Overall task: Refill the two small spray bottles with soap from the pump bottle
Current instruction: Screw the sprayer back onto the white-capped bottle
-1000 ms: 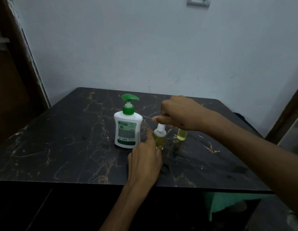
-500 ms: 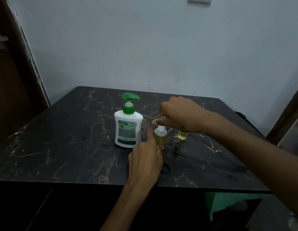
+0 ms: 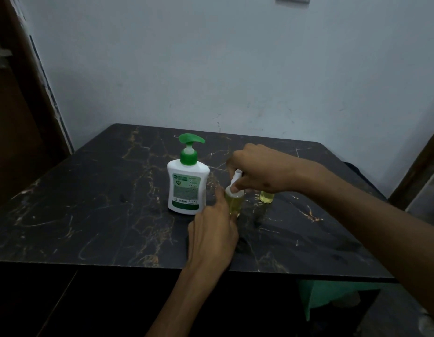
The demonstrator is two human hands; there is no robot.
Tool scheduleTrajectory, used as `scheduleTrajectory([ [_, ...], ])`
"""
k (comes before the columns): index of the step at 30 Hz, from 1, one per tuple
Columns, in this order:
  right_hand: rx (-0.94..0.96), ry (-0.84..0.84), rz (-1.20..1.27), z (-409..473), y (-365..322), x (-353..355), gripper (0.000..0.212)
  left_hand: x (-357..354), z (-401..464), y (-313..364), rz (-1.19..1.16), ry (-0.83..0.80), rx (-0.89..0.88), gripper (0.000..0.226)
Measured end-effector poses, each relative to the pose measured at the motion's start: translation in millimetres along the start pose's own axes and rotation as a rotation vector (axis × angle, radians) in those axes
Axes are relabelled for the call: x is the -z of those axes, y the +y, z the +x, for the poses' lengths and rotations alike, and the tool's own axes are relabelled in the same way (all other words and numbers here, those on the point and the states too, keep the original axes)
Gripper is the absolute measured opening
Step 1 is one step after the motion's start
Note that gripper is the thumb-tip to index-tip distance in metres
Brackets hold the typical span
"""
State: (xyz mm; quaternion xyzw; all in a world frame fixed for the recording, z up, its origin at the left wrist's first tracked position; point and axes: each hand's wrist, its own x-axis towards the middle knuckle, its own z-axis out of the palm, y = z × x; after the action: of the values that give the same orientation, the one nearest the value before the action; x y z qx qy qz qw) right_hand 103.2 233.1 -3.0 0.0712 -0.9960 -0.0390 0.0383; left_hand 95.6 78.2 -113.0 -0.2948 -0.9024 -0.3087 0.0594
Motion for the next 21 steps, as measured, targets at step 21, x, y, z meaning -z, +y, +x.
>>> scheduleTrajectory([
  [21,-0.080,0.041,0.180,-14,-2,-9,0.026,-1,-1,0,-0.040,0.031,-0.073,0.043],
])
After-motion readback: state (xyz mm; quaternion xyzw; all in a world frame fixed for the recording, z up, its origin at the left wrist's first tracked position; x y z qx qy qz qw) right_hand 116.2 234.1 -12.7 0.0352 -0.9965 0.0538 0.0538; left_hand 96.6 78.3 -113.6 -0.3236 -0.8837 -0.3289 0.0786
